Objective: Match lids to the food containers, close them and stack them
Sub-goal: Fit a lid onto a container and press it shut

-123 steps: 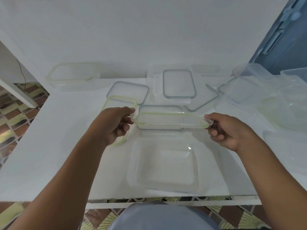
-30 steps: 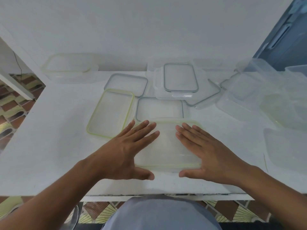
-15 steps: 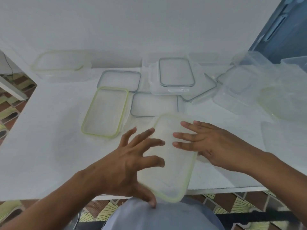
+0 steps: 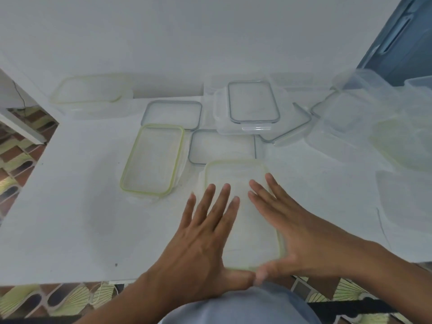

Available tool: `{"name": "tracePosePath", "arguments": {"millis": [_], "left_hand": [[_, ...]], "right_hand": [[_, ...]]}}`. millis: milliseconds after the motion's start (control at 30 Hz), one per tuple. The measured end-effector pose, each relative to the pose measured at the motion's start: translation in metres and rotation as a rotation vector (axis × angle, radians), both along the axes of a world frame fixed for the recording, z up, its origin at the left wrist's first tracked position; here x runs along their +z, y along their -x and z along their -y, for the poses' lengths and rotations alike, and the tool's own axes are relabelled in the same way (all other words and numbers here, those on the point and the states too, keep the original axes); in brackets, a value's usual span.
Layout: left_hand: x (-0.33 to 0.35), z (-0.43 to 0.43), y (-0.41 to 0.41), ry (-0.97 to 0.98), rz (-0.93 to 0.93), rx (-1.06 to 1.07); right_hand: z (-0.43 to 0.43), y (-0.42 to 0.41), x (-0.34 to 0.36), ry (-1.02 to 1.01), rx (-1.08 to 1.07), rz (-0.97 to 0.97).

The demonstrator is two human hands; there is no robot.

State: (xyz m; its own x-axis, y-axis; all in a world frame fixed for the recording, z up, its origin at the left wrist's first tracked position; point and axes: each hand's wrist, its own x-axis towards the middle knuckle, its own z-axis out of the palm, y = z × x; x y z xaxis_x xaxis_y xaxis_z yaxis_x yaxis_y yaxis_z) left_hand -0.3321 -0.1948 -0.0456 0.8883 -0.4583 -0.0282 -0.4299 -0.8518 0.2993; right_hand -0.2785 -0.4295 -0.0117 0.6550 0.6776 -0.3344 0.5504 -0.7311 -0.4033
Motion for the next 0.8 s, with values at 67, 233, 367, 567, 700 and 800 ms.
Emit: {"name": "tracePosePath", "arguments": {"millis": [67, 233, 367, 567, 700, 800], "left_hand": [[0.005, 0.0, -0.001, -0.04, -0.059, -0.007], [0.026, -0.016, -0.014, -0.173, -0.21, -0.171], [0.016, -0.024, -0.016, -0.134, -0.148, -0.223], [-0.006, -0.025, -0.011, -0.125, 0.037, -0.2], [-0.001, -0.026, -0.011, -0.178, 0.04, -0.208], [0.002, -0.026, -0.01, -0.184, 0.008, -0.212]], "right_hand": [[-0.005, 0.004, 0.0, 0.053, 0.025, 0.046], [-0.009, 0.006, -0.003, 0.106, 0.037, 0.092], [-0.011, 0.009, -0.004, 0.115, 0.048, 0.143], [-0.011, 0.017, -0.024, 0.09, 0.018, 0.285], [-0.008, 0.015, -0.018, 0.088, 0.036, 0.288], [-0.006, 0.015, -0.017, 0.054, 0.059, 0.252]]}}
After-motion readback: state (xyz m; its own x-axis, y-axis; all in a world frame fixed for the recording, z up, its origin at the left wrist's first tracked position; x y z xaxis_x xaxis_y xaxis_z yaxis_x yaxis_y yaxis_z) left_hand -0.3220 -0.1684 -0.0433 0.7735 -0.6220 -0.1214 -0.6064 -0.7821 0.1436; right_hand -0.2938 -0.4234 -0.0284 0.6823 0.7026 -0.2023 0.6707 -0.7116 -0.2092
